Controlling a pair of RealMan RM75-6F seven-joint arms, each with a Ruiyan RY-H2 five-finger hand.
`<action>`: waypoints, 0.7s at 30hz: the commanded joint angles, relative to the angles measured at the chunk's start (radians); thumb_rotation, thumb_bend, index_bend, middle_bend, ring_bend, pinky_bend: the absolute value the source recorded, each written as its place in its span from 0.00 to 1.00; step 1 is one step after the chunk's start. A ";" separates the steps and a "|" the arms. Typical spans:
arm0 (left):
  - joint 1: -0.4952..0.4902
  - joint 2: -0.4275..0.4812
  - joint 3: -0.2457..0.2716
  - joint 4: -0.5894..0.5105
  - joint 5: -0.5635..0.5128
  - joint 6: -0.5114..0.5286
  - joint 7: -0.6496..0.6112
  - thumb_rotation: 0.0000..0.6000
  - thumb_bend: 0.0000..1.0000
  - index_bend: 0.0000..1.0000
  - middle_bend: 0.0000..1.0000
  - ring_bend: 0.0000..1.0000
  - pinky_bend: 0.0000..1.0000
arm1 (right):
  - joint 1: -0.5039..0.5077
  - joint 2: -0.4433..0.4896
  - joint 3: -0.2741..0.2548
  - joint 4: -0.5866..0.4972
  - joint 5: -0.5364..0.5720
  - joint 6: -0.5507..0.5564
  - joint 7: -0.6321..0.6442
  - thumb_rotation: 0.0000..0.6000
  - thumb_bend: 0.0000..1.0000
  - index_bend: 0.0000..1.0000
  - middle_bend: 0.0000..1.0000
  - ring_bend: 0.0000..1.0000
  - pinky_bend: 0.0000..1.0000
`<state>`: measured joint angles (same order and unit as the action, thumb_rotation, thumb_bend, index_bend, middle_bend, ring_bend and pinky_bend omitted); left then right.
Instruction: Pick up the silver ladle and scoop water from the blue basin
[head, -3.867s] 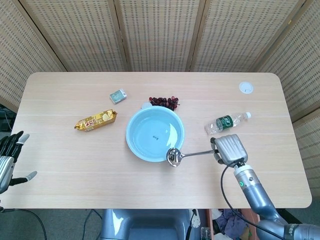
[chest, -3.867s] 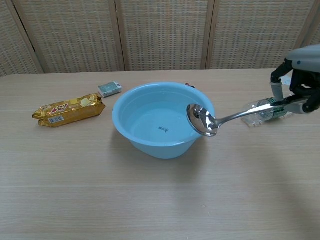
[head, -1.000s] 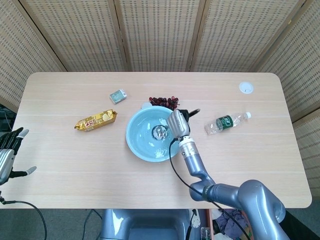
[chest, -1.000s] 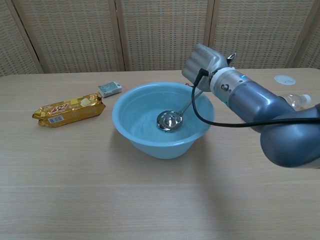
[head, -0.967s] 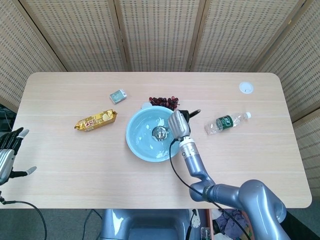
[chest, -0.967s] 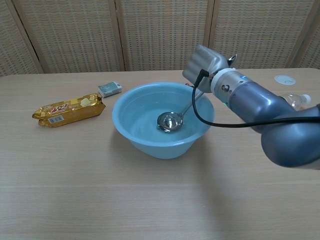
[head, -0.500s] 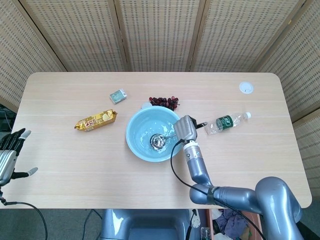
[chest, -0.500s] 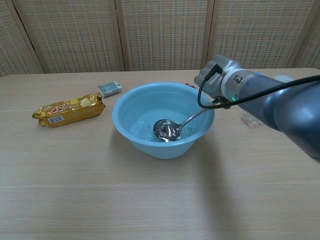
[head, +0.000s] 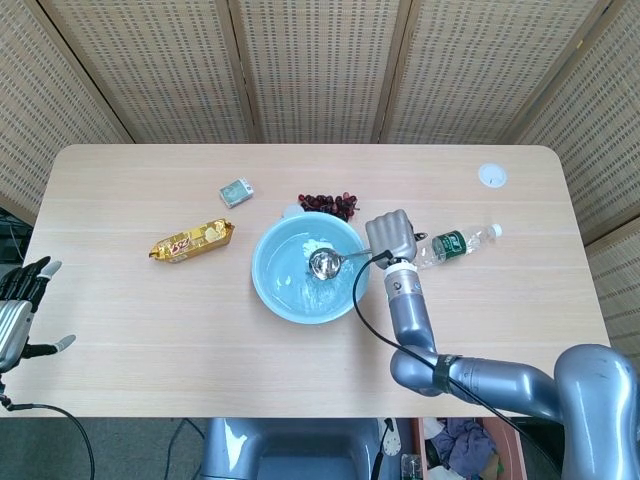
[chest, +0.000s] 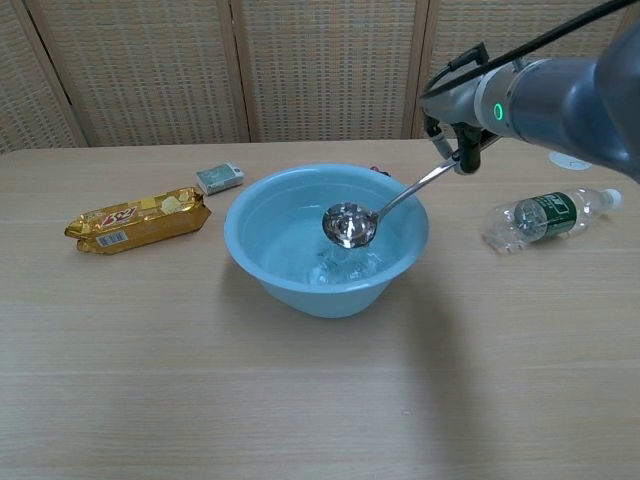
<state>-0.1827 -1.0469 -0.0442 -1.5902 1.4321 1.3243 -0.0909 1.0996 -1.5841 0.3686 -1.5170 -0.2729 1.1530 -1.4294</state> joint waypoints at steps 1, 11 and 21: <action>0.000 0.000 0.000 0.000 0.000 0.000 0.000 1.00 0.00 0.00 0.00 0.00 0.00 | 0.010 0.025 0.008 -0.018 0.023 -0.005 0.031 1.00 0.72 0.76 0.95 0.98 1.00; -0.001 -0.001 0.000 -0.001 -0.003 -0.002 0.005 1.00 0.00 0.00 0.00 0.00 0.00 | 0.056 0.080 0.012 -0.076 0.124 0.006 0.037 1.00 0.72 0.76 0.95 0.98 1.00; -0.003 -0.002 0.000 0.000 -0.004 -0.006 0.008 1.00 0.00 0.00 0.00 0.00 0.00 | 0.133 0.128 0.027 -0.126 0.286 0.043 -0.032 1.00 0.72 0.76 0.95 0.98 1.00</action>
<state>-0.1854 -1.0487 -0.0438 -1.5902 1.4276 1.3180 -0.0834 1.2192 -1.4642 0.3907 -1.6363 -0.0028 1.1884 -1.4513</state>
